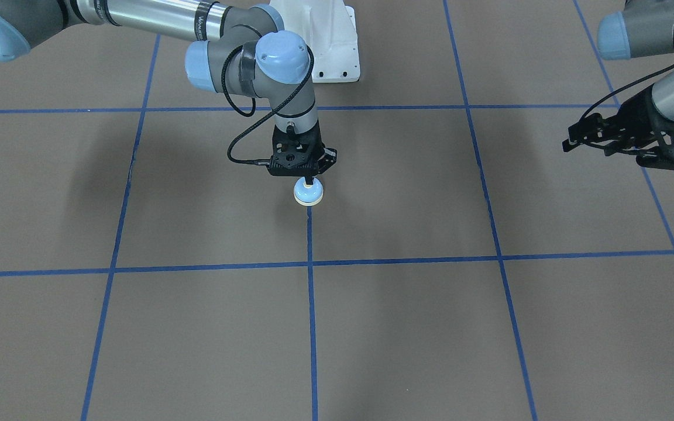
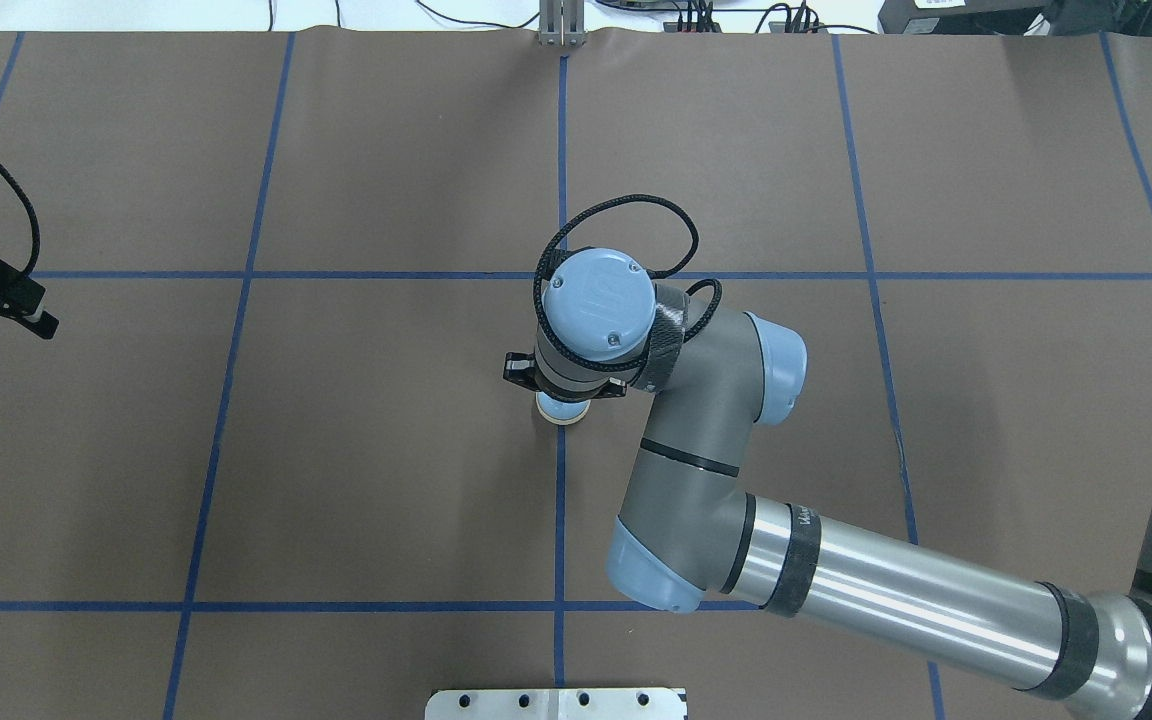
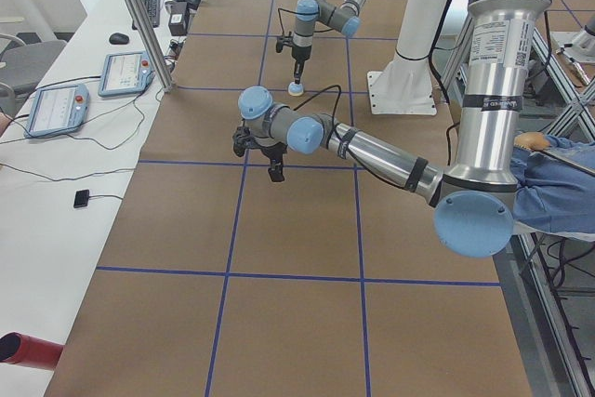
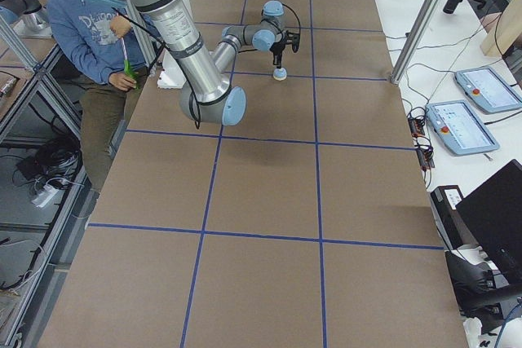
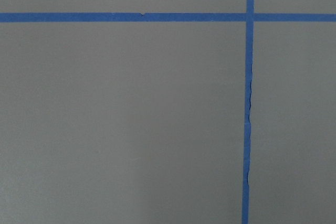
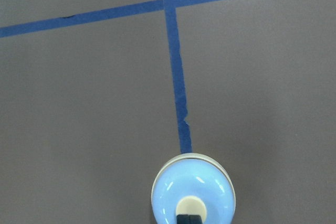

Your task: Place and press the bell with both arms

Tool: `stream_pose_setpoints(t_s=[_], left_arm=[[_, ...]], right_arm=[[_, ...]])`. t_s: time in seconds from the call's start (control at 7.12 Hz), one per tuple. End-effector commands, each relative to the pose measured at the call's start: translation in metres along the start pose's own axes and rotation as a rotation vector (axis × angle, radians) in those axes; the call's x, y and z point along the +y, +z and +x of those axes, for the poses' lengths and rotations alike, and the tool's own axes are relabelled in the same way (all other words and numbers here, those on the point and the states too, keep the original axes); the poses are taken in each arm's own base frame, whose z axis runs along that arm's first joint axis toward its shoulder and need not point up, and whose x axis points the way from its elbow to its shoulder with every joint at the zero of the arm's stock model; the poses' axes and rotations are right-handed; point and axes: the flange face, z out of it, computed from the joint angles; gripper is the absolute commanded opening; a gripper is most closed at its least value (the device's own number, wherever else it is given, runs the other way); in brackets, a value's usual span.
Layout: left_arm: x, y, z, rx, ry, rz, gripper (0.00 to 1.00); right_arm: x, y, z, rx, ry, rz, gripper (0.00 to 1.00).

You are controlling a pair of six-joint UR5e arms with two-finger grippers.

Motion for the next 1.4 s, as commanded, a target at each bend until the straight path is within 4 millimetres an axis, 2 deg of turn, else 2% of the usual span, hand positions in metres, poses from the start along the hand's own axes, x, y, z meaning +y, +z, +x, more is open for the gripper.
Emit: stream_pose_setpoints(t_s=[0.0, 0.14, 0.28, 0.42, 0.7, 0.84, 0.98, 1.12, 1.26], left_arm=[[0.000, 0.000, 0.000, 0.000, 0.000, 0.000, 0.99], [0.000, 0.000, 0.000, 0.000, 0.000, 0.000, 0.99], [0.000, 0.001, 0.000, 0.000, 0.001, -0.001, 0.99], [0.000, 0.000, 0.000, 0.000, 0.000, 0.000, 0.99], [-0.001, -0.001, 0.000, 0.000, 0.015, 0.003, 0.99], [-0.001, -0.002, -0.002, 0.000, 0.065, 0.005, 0.99], [0.005, -0.003, -0.029, -0.011, 0.125, 0.003, 0.99], [0.002, -0.016, -0.050, -0.019, 0.196, 0.028, 0.99], [0.013, -0.029, -0.103, -0.034, 0.210, 0.048, 0.99]], right_arm=[[-0.001, -0.003, -0.003, -0.035, -0.007, -0.002, 0.00], [0.002, -0.020, -0.006, -0.062, -0.011, -0.001, 0.00], [-0.004, -0.030, 0.001, -0.071, -0.004, 0.004, 0.00], [-0.010, -0.044, 0.023, -0.072, 0.007, 0.000, 0.00], [-0.038, -0.081, 0.106, -0.086, 0.015, -0.015, 0.00], [-0.063, -0.107, 0.151, -0.092, 0.021, -0.011, 0.00], [-0.073, -0.122, 0.210, -0.074, -0.003, -0.029, 0.73], [-0.072, -0.139, 0.264, -0.050, 0.001, -0.016, 1.00], [-0.082, -0.164, 0.323, -0.032, -0.064, -0.008, 1.00]])
